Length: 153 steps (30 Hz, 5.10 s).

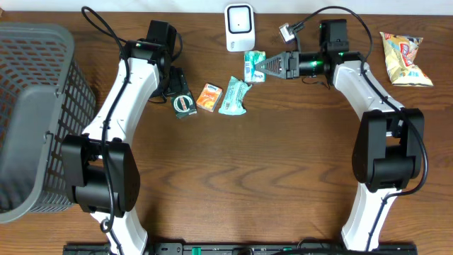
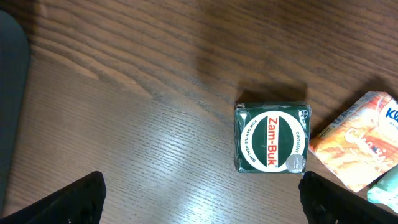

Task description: Scan the item barcode

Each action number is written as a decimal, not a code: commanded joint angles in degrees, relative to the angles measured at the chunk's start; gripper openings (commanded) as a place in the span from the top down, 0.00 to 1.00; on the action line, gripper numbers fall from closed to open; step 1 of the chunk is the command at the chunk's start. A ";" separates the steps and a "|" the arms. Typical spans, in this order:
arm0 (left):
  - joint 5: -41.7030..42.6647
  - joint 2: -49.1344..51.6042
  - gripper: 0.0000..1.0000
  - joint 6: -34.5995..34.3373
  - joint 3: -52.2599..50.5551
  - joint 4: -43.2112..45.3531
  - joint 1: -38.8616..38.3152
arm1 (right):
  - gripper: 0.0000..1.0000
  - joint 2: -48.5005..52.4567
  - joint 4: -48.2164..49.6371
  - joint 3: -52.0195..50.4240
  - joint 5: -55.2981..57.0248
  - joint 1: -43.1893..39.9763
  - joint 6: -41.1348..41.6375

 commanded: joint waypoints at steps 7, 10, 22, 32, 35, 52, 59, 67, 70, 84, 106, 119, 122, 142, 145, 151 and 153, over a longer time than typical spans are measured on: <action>-0.35 -0.42 0.02 0.52 0.28 -0.13 0.02 | 0.99 -1.60 0.92 0.63 -6.64 -0.15 1.46; -0.35 -0.42 0.02 0.52 0.28 -0.13 0.02 | 0.99 -1.60 0.92 0.63 -6.64 -0.09 1.46; -0.35 -0.42 0.02 0.52 0.28 -0.13 0.02 | 0.99 -1.62 -7.61 0.63 15.56 3.69 1.01; -0.35 -0.42 0.02 0.52 0.28 -0.13 0.02 | 0.99 -3.08 -16.44 10.60 100.72 14.53 -19.52; -0.35 -0.42 0.02 0.52 0.28 -0.13 0.02 | 0.99 -2.23 -4.98 10.58 105.70 17.05 -32.39; -0.35 -0.42 0.02 0.52 0.28 -0.13 0.02 | 0.99 11.54 41.05 11.21 92.08 18.32 -46.88; -0.35 -0.42 0.02 0.52 0.28 -0.13 0.02 | 0.99 14.99 38.47 17.27 90.25 17.59 -46.07; -0.35 -0.42 0.02 0.52 0.28 -0.13 0.02 | 0.99 18.56 32.00 19.12 92.48 16.72 -48.30; -0.35 -0.42 0.02 0.52 0.28 -0.13 0.02 | 0.99 18.56 29.59 19.12 92.83 16.63 -48.26; -0.35 -0.42 0.02 0.52 0.28 -0.13 0.02 | 0.99 7.45 9.18 21.31 102.18 2.67 -24.63; -0.35 -0.42 0.02 0.52 0.28 -0.13 0.02 | 0.01 6.84 -37.27 21.24 53.88 -14.64 -14.34; -0.35 -0.42 0.02 0.52 0.28 -0.13 0.02 | 0.01 6.86 -50.16 20.26 49.94 -3.61 -14.36; -0.37 -0.42 0.02 0.52 0.28 -0.13 0.02 | 0.01 6.86 -49.94 20.26 49.96 -0.92 -14.38; -0.35 -0.42 0.02 0.52 0.28 -0.13 0.02 | 0.01 6.86 -45.46 20.17 54.25 11.72 -13.05; -0.35 -0.42 0.02 0.52 0.28 -0.13 0.02 | 0.01 6.86 -44.54 19.50 54.27 12.96 -11.58; -0.35 -0.42 0.02 0.52 0.28 -0.13 0.02 | 0.01 6.86 -45.59 19.30 54.18 14.23 -9.18; -0.35 -0.42 0.02 0.52 0.28 -0.13 0.02 | 0.01 6.86 -45.64 19.30 54.27 14.51 -9.22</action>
